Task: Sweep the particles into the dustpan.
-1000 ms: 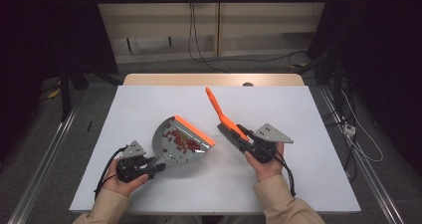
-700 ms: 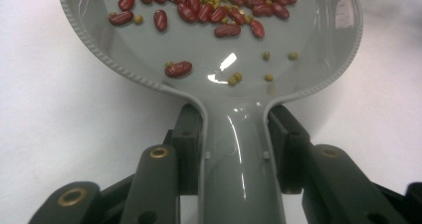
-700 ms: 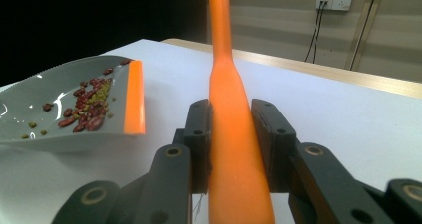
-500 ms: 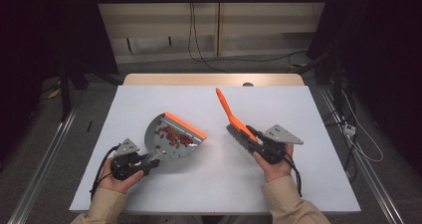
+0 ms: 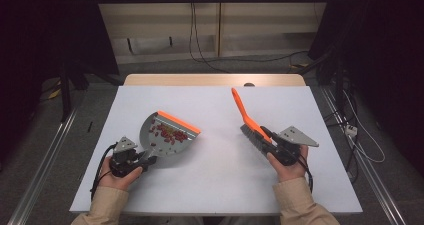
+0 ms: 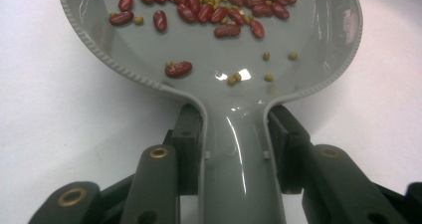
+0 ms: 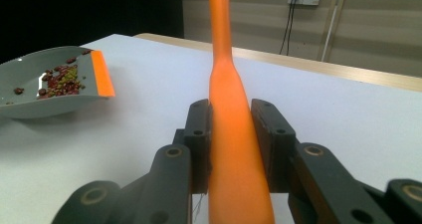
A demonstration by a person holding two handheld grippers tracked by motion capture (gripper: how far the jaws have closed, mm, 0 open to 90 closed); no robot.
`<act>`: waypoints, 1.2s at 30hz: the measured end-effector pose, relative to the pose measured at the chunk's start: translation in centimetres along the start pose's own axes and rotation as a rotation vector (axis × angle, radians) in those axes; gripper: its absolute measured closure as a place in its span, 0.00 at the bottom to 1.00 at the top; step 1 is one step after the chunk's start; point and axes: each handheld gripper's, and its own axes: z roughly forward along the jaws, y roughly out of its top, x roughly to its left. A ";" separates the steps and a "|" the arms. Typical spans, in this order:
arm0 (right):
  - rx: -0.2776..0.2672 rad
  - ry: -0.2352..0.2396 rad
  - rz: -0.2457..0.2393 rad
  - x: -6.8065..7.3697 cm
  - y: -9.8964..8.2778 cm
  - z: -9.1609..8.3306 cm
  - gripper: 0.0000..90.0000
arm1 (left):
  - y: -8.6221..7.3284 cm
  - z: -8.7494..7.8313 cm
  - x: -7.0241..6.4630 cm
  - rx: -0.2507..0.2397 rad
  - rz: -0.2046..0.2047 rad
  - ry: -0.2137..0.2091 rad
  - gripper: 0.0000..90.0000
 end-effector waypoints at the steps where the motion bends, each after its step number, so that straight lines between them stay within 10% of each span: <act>1: 0.003 -0.002 -0.003 -0.1 -0.1 -0.1 0.79 | 0.0 0.0 0.1 0.002 -0.005 0.004 0.70; 36: 0.003 -0.088 0.012 -2.8 -1.0 -2.2 0.79 | -0.1 1.1 1.5 0.027 -0.142 0.172 0.70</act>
